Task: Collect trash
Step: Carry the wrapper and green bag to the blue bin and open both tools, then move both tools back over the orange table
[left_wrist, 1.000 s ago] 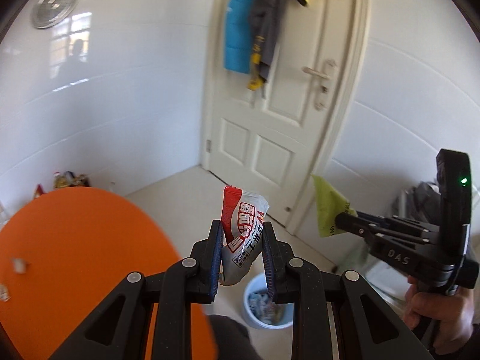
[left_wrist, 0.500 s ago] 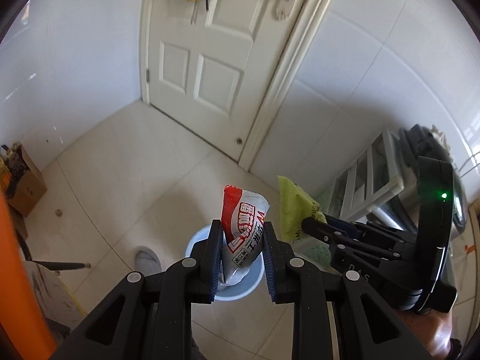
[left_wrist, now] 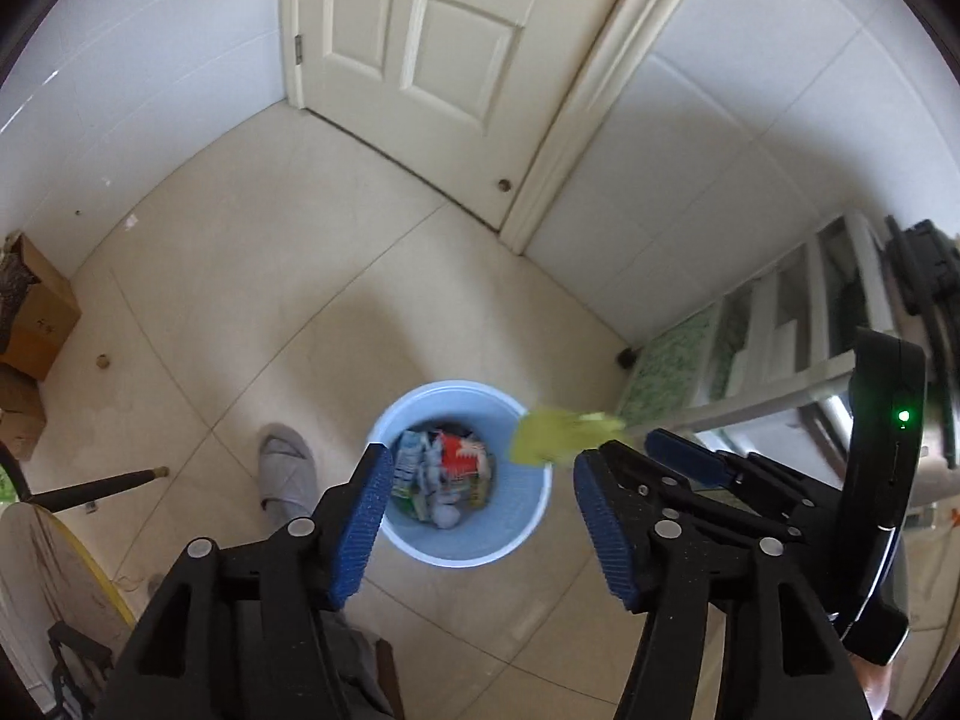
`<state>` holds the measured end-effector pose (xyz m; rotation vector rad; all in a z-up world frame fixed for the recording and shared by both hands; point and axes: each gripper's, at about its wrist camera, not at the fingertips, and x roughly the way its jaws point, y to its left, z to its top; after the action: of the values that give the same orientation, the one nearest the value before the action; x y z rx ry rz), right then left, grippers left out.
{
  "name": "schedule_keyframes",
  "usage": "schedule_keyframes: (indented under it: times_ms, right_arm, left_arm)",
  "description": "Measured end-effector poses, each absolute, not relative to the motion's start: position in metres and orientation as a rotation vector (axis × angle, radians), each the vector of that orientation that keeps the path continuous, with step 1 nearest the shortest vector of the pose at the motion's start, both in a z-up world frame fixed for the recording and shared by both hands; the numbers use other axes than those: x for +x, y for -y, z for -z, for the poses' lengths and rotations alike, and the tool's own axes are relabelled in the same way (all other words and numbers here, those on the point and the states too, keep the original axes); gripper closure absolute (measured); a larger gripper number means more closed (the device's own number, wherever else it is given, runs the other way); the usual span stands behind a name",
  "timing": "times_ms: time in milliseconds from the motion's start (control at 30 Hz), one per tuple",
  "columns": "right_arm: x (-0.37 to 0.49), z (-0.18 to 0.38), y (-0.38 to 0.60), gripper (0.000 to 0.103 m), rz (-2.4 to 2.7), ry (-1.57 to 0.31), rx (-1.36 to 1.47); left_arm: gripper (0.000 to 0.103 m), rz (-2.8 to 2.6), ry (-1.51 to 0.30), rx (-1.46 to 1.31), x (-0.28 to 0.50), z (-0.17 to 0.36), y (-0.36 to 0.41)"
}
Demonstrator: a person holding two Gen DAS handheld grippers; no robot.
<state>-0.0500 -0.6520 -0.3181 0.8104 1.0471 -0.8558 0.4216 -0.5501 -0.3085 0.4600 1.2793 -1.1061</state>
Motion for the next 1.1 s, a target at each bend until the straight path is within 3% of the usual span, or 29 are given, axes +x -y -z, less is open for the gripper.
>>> schedule_keyframes:
  times_ms: [100,167,233,433,1100]
  right_arm:
    - [-0.051,0.321,0.656,0.039,0.869,-1.040,0.822]
    - [-0.054,0.321,0.656,0.010,0.890,-1.023,0.824]
    - [-0.056,0.319,0.656,0.000,0.904,-1.011,0.825]
    - [-0.053,0.305,0.646,0.000,0.932,-1.005,0.808]
    - [-0.006,0.152,0.541,0.000,0.895,-0.777,0.595]
  left_arm:
    - [0.030,1.061,-1.272,0.480,0.427,0.300,0.586]
    - [0.024,1.027,-1.251,0.489,0.423,0.299,0.608]
    - [0.021,1.005,-1.233,0.487,0.413,0.293,0.606]
    - [0.012,0.943,-1.142,0.502,0.384,0.263,0.573]
    - [0.009,0.949,-0.856,0.286,0.317,0.114,0.358]
